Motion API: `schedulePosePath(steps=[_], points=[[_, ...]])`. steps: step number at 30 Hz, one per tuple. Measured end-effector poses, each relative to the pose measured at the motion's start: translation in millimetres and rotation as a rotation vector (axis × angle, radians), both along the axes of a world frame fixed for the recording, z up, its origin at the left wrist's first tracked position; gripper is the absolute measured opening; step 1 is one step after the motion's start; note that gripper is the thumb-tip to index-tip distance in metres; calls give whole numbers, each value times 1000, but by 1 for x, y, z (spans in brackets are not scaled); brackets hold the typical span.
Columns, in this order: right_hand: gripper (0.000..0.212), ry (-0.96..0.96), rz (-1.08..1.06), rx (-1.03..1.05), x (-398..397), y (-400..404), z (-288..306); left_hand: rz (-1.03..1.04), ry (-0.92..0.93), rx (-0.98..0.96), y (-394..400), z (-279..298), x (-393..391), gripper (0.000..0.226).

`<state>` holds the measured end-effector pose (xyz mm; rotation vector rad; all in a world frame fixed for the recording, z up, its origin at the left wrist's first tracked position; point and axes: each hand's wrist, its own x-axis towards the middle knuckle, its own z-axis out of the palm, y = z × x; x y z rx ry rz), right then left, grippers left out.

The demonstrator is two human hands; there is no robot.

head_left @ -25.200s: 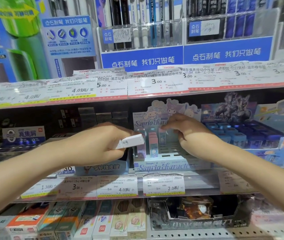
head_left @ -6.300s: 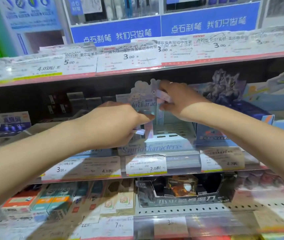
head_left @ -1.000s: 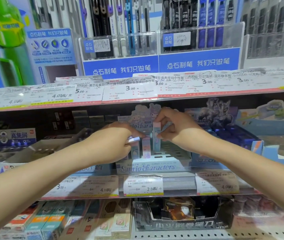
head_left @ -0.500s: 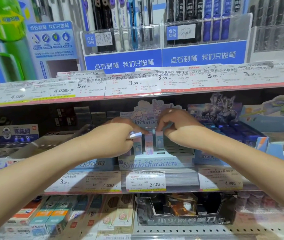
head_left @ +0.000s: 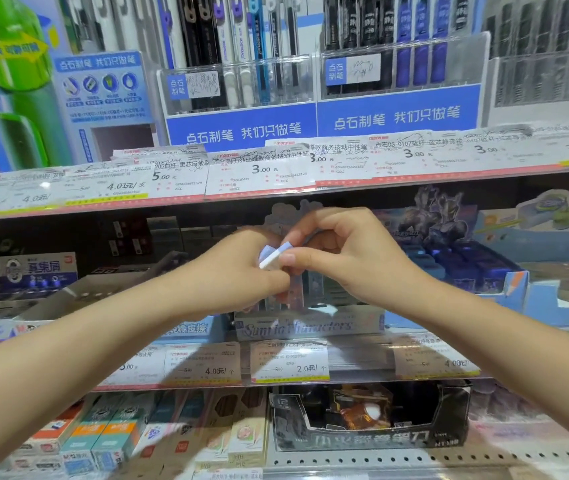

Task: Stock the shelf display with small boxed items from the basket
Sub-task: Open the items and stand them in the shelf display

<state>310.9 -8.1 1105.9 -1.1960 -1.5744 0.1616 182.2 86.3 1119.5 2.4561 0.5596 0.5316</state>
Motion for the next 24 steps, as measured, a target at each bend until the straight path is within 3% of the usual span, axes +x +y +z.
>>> schedulePosePath(steps=[5,9,11,14,17,24], points=[[11,69,117,-87,16,-4,-3,-178,191,-424,-1,4,-11,27],[8,197,155,-88,26,-11,-5,-295,133,-865,16,-3,-17,36],[11,197,137,-96,28,-11,-6,-335,89,-944,18,-5,-19,32],[18,218,154,-111,27,-11,-9,-227,-10,-860,10,-8,-18,25],[27,375,236,-134,21,-9,-9,-53,-152,-686,3,-11,-13,25],[28,405,-75,35,13,1,-8,-43,-248,-401,-10,-8,-7,34]])
